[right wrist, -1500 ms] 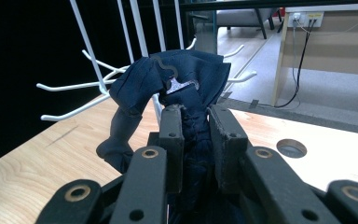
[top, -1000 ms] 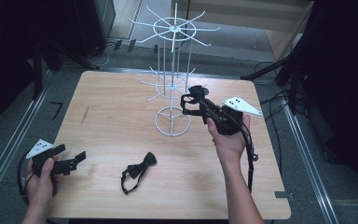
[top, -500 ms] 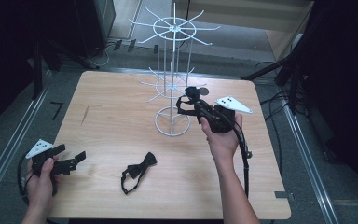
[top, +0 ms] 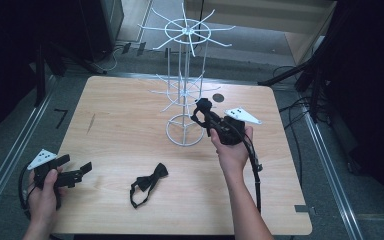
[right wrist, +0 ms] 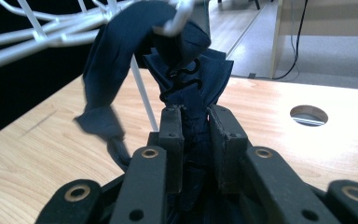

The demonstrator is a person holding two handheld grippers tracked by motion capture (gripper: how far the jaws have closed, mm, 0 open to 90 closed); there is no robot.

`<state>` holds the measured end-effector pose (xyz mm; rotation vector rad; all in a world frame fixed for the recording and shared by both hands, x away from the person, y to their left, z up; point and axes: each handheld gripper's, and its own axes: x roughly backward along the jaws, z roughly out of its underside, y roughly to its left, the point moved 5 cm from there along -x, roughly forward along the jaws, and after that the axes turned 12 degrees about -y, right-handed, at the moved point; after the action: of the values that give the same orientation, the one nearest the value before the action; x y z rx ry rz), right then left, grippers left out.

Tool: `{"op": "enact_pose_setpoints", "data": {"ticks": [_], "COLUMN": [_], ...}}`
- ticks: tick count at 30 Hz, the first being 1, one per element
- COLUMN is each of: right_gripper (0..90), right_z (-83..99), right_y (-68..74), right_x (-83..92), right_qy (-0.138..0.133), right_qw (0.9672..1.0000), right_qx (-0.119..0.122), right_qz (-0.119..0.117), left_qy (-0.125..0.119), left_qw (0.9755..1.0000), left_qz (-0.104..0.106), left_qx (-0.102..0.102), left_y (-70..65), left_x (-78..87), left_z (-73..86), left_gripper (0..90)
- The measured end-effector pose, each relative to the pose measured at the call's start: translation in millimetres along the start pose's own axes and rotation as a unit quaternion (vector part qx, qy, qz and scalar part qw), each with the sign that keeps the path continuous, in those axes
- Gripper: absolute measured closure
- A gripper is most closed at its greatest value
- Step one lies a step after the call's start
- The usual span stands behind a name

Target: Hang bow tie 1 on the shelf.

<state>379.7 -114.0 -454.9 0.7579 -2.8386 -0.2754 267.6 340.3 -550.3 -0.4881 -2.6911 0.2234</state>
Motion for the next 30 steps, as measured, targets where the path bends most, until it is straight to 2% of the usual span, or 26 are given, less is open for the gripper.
{"op": "enact_pose_setpoints", "data": {"ticks": [9,12,15,18,24,30], "right_gripper": [76.2,68.5,59.3,55.3,53.8,53.8], "right_z": [11.7,12.6,13.8,16.0,20.7,26.9], "right_y": [-2.3,-3.3,-5.8,-8.2,-8.0,-4.5], "right_x": [-2.3,-1.6,1.5,6.0,20.9,27.4], "right_qy": [0.007,0.006,0.001,-0.001,-0.005,-0.004], "right_qw": [1.0000,1.0000,0.9999,0.9999,0.9999,0.9998], "right_qx": [-0.003,-0.006,0.001,0.005,0.010,0.019], "right_qz": [-0.002,-0.005,0.012,0.013,0.008,0.002], "left_qy": [0.000,0.000,-0.001,-0.001,0.000,0.000], "left_qw": [1.0000,1.0000,1.0000,1.0000,1.0000,1.0000], "left_qz": [0.001,0.000,0.000,0.000,0.000,-0.001], "left_qx": [0.000,0.000,0.000,0.000,-0.001,-0.001], "left_y": [0.0,0.0,-0.1,-0.1,-0.3,-0.6], "left_x": [-0.1,0.0,0.0,0.1,-0.2,0.0], "left_z": [0.0,0.0,-0.1,-0.1,0.1,0.1], "left_gripper": [1.6,1.6,1.6,1.6,1.6,1.6]}}
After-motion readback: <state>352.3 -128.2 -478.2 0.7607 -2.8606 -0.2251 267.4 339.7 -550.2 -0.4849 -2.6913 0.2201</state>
